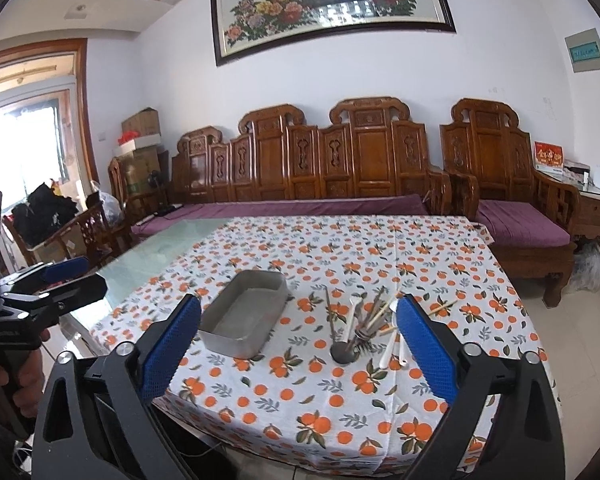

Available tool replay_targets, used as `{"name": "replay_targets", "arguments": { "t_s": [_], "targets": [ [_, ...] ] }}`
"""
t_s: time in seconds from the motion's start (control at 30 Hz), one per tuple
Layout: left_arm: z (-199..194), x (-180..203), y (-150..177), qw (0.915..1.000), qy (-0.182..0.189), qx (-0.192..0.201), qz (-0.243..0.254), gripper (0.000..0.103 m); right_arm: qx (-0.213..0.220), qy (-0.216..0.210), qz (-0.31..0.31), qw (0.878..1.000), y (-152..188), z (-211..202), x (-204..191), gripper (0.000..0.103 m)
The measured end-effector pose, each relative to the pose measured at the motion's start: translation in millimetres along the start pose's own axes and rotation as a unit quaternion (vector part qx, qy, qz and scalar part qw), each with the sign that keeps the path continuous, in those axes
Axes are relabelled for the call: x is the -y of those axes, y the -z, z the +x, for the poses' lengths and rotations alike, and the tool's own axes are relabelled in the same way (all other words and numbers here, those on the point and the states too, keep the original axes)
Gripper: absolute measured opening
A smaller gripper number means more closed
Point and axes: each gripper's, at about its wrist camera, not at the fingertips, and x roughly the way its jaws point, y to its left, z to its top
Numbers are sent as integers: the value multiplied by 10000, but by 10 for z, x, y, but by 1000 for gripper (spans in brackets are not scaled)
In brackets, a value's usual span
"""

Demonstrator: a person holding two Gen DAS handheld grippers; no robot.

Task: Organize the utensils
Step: 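Move the left tool down toward the utensil pile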

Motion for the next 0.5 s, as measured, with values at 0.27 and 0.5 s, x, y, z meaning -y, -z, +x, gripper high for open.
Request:
{"name": "replay_targets", "arguments": {
  "t_s": [0.27, 0.5],
  "targets": [
    [433, -48, -1, 9986, -114, -473, 187, 95, -377, 138, 124, 9991, 97, 471, 282, 76],
    [770, -116, -26, 9969, -44, -750, 216, 95, -591, 203, 226, 9978, 98, 932, 512, 67]
  ]
}}
